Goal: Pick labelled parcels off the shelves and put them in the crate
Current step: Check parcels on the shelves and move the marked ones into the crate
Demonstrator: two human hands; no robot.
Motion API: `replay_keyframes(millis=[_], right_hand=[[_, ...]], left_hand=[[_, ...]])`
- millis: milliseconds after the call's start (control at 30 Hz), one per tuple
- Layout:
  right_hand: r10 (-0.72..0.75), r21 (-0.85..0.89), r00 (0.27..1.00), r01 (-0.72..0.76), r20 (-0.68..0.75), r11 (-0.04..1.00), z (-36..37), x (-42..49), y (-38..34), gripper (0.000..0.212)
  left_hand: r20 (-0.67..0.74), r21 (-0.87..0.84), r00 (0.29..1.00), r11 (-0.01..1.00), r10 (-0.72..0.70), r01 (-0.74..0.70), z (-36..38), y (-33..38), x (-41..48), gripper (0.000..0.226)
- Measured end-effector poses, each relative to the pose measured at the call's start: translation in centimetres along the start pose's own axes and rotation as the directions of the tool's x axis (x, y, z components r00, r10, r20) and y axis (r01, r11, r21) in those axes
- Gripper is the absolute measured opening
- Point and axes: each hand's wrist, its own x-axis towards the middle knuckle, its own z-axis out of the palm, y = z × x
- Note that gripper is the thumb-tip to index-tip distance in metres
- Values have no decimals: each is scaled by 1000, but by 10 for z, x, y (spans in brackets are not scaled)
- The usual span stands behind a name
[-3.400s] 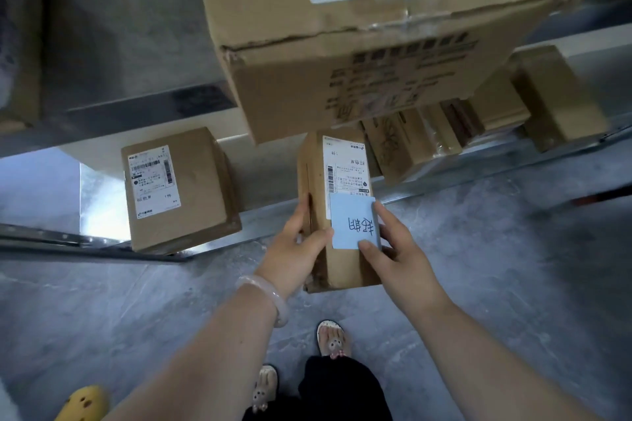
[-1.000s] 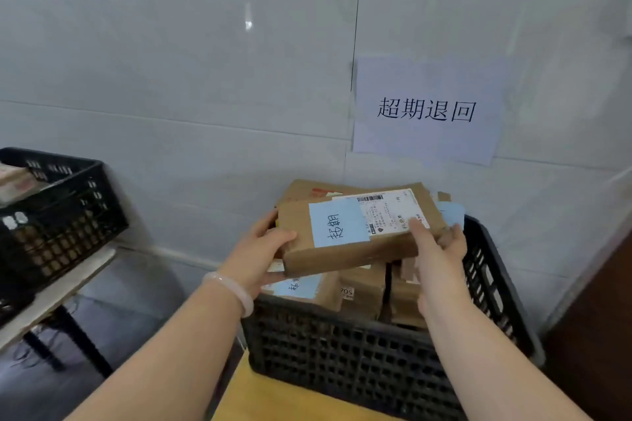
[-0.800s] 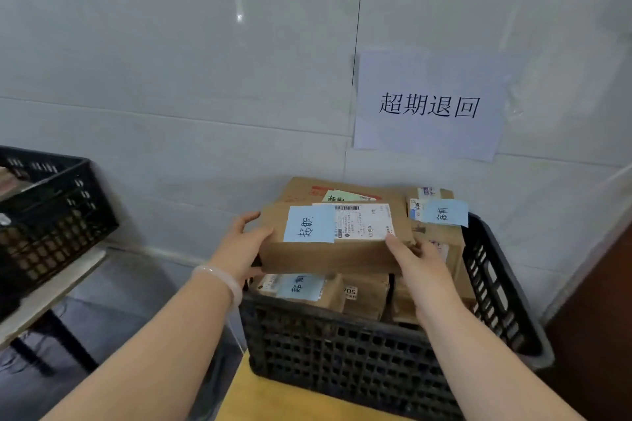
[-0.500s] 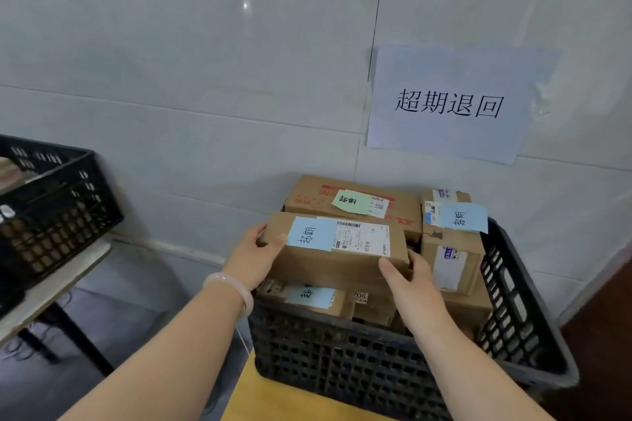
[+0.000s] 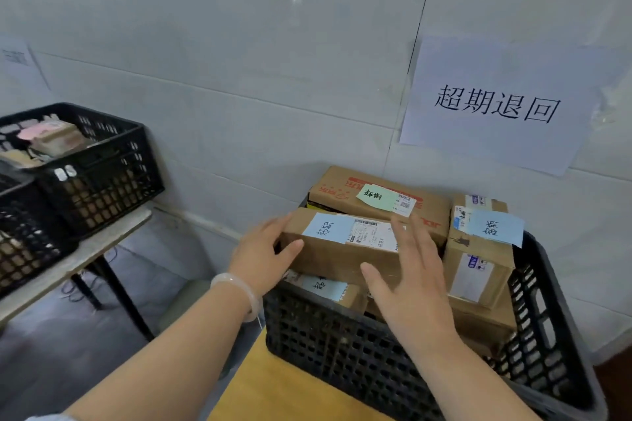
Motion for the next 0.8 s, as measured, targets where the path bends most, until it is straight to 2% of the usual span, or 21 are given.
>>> replay_keyframes(millis=[67,133,200,300,367,467,567,800], right_hand=[[-166,-43,977,173,136,984,5,1,-13,73],[-286,-84,903,328,321,941,19,-4,-24,76],[-335,-90,840,408,428,909,34,-9,-30,80],[-431,-15,679,545,594,838,66,-30,-46,88],[-518,65,536,650,667,757,89,-49,-62,92],[-650,233,314,755,692,613,118,-85,-95,94],[-739,355,146,805,658,475,135,-130,-127,94],[-757,579,-264,795,598,180,146,-246,-193,93]], left_hand=[[-66,133,997,991,34,-25,-8,1,-26,65],[-142,264,989,964,38,1,-17,-4,-58,70],[-158,359,987,933,19,40,-21,-12,-84,74],[-231,424,966,881,-120,211,-28,-40,-145,79],[-306,397,922,848,-238,350,-30,-55,-191,84],[-413,369,837,774,-359,514,-33,-69,-259,89],[-488,354,730,656,-478,666,-33,-81,-331,90],[-611,181,434,416,-662,891,-29,-88,-481,86]])
